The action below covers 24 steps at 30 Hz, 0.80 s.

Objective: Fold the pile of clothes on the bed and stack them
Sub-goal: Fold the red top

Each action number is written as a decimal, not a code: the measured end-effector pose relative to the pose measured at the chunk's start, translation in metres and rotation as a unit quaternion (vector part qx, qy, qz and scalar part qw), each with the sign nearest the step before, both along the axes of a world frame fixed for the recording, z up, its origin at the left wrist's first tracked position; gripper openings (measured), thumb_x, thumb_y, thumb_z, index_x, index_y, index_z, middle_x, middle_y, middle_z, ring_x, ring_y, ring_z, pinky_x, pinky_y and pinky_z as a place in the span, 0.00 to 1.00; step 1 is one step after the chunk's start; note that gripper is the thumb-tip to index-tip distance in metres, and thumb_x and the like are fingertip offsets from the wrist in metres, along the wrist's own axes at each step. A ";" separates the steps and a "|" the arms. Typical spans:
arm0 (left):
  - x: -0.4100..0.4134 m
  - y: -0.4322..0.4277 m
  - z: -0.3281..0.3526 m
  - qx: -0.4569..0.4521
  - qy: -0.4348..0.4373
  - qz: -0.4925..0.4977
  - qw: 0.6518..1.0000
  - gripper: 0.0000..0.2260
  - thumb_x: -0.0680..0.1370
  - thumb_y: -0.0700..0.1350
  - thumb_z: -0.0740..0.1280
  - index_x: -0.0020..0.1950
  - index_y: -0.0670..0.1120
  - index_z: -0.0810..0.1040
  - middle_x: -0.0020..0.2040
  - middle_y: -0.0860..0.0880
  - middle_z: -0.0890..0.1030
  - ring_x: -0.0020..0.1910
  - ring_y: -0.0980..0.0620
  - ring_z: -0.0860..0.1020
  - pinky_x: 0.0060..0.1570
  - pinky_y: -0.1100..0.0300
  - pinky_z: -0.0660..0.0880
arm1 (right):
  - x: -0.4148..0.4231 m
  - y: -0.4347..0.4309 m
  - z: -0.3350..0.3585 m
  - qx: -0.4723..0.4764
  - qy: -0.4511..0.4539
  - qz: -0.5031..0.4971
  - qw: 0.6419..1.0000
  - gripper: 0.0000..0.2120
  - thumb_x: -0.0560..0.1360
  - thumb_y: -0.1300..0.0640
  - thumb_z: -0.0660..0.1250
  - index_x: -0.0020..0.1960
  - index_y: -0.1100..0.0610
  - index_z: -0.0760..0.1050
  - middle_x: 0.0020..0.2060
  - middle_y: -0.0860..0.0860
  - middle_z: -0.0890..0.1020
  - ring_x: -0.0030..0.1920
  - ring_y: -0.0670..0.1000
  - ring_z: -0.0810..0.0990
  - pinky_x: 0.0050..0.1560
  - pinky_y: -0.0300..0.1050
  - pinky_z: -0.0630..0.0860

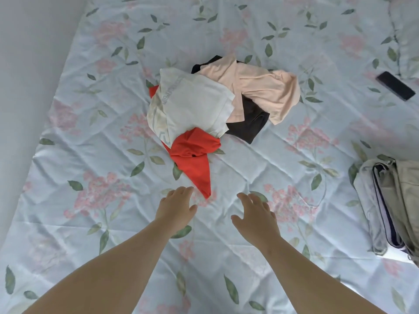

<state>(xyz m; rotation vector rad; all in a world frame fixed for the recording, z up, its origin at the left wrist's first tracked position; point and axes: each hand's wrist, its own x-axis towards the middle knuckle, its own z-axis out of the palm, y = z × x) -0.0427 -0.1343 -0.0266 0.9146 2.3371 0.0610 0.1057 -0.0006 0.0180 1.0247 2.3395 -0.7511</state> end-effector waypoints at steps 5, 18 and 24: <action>-0.008 0.030 -0.059 0.064 -0.151 0.292 0.942 0.20 0.80 0.46 0.60 0.71 0.46 0.65 0.69 0.46 0.71 0.60 0.47 0.73 0.52 0.58 0.70 | -0.005 0.016 -0.052 -0.024 -0.019 -0.003 1.000 0.27 0.78 0.49 0.58 0.74 0.48 0.54 0.74 0.49 0.59 0.71 0.54 0.61 0.67 0.50 0.61; -0.026 0.077 -0.089 0.203 -0.115 0.477 0.848 0.15 0.80 0.49 0.60 0.35 0.47 0.66 0.33 0.50 0.69 0.33 0.52 0.68 0.40 0.56 0.65 | 0.024 0.031 -0.080 -0.072 0.005 -0.077 0.994 0.26 0.78 0.50 0.59 0.74 0.48 0.56 0.73 0.47 0.60 0.70 0.53 0.62 0.67 0.51 0.63; -0.022 0.035 0.005 0.298 -0.051 0.416 0.858 0.08 0.80 0.46 0.61 0.43 0.45 0.71 0.35 0.50 0.73 0.35 0.52 0.71 0.35 0.57 0.67 | 0.030 0.025 -0.020 -0.084 0.057 -0.086 0.991 0.27 0.78 0.51 0.60 0.75 0.49 0.55 0.73 0.47 0.61 0.70 0.50 0.64 0.67 0.48 0.64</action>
